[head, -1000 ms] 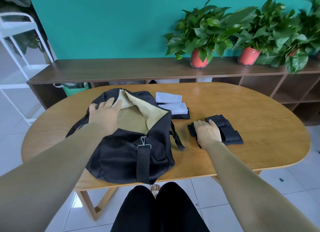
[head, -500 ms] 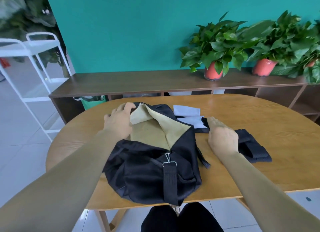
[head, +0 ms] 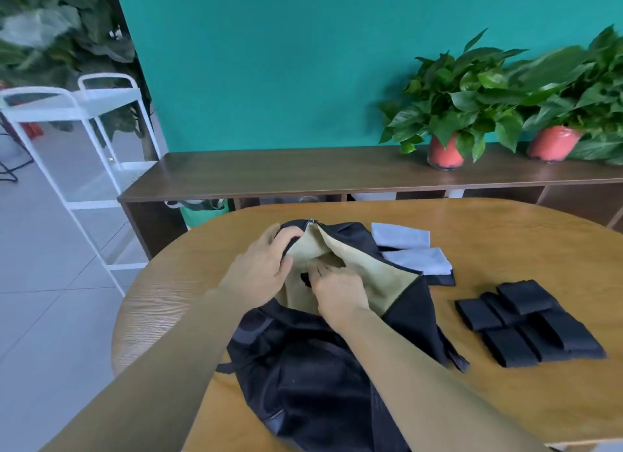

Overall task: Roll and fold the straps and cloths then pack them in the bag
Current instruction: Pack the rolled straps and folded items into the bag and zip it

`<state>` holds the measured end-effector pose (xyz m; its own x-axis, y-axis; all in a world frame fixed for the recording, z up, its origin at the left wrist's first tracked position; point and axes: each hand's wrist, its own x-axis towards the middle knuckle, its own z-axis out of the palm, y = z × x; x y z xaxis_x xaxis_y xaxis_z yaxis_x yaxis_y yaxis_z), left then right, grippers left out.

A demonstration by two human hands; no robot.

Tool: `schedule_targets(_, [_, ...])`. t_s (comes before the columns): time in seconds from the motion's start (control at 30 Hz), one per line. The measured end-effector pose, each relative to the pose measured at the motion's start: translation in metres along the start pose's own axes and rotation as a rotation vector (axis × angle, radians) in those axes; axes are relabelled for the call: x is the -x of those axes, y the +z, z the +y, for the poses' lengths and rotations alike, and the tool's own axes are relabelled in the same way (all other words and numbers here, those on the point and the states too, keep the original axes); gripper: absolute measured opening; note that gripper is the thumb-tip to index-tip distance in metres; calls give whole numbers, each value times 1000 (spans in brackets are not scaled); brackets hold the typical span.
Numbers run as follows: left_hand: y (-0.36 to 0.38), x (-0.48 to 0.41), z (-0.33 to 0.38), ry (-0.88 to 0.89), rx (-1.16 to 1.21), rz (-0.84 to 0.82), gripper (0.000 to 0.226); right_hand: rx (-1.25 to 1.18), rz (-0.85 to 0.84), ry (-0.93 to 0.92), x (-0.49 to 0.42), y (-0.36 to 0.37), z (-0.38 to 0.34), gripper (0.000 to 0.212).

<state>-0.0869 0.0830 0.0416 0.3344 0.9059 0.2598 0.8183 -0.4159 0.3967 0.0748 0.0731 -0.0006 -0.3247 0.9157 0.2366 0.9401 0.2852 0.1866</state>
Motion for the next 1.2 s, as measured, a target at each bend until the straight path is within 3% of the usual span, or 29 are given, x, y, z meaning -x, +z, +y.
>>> schedule_targets(0.1, [0,-6,-4,-43,-30,-24,43,-13,-158,-3,-9,13,-1,48])
schedule_targets(0.3, [6,-11,-2,-85,93,68,62,-64,-189,-82,-26,18,-9,32])
schedule_targets(0.53, [6,-7,0,-145,136,79,59,-103,-250,-148,-40,38,-13,48])
schedule_targets(0.73, [6,-4,1,-191,71,23,62,-149,-407,-170,-49,32,-10,65])
schedule_targets(0.93, [7,-1,7,-151,-13,-1,67,-174,-219,-142,-29,4,8,35])
schedule_targets(1.03, [10,2,9,-123,-105,-20,65,-156,-129,-123,-8,-19,26,38])
schedule_targets(1.2, [13,7,26,-221,-385,-125,66,-78,390,8,62,-36,86,44])
